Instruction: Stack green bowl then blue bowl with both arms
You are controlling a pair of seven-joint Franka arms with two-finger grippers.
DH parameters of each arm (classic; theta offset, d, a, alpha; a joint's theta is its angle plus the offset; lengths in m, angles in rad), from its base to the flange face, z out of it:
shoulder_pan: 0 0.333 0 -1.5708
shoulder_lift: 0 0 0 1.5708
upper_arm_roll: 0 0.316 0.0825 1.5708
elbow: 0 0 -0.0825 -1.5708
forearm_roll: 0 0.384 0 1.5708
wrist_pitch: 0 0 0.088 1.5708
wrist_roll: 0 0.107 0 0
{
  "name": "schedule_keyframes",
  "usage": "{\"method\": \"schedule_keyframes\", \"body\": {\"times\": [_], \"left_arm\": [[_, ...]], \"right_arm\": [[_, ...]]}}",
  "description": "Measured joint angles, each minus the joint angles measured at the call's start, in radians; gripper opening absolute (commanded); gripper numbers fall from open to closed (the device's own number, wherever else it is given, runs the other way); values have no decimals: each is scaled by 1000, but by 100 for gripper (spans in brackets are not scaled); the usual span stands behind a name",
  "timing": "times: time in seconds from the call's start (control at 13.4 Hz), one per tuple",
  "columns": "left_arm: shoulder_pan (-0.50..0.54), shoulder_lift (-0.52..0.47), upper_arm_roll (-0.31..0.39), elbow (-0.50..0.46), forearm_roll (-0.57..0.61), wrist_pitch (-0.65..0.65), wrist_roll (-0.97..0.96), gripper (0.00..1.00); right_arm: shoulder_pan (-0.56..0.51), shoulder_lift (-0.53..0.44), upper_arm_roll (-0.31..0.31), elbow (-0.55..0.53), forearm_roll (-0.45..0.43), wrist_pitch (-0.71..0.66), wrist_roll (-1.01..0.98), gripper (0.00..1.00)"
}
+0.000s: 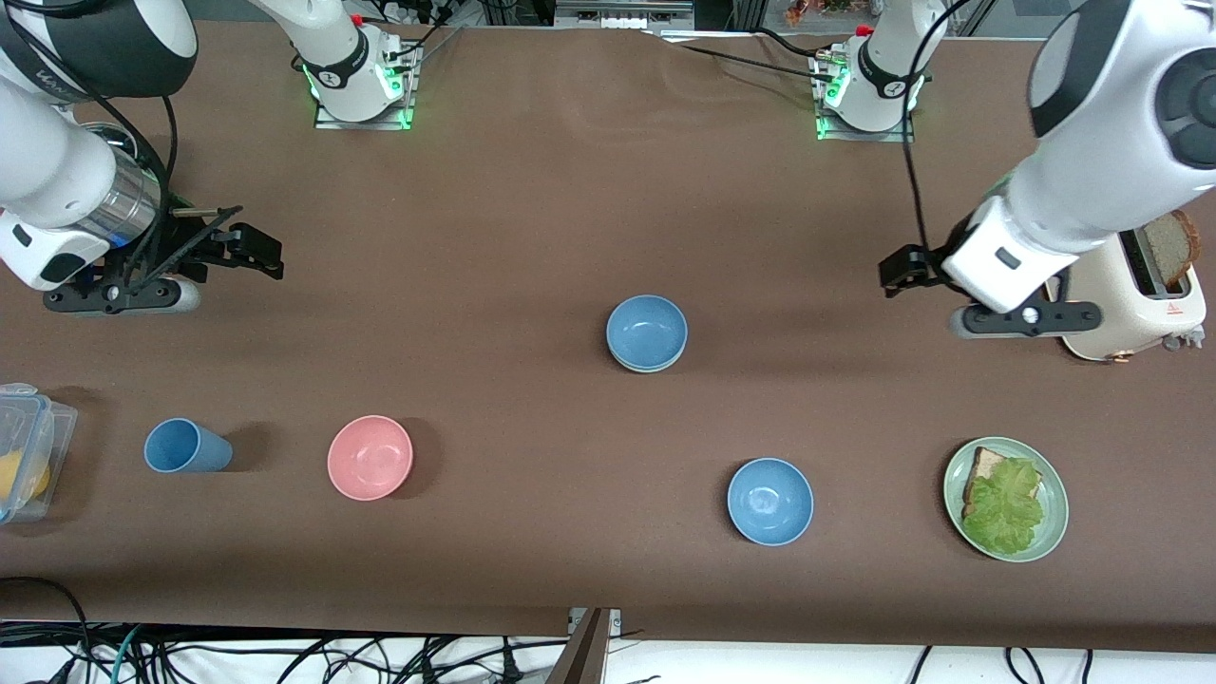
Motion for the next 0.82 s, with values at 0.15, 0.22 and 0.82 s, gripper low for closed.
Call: {"method": "schedule_keyframes", "body": {"times": [0.15, 0.22, 0.82], "left_arm": [[15, -67, 66, -79, -45, 31, 67, 100], [26, -111, 90, -137, -50, 62, 119, 100], [33, -241, 121, -328, -20, 122, 226, 100]], "right_arm": [[0, 0, 0, 0, 0, 0, 0, 100], [0, 0, 0, 0, 0, 0, 0, 100], [0, 0, 0, 0, 0, 0, 0, 100]]}}
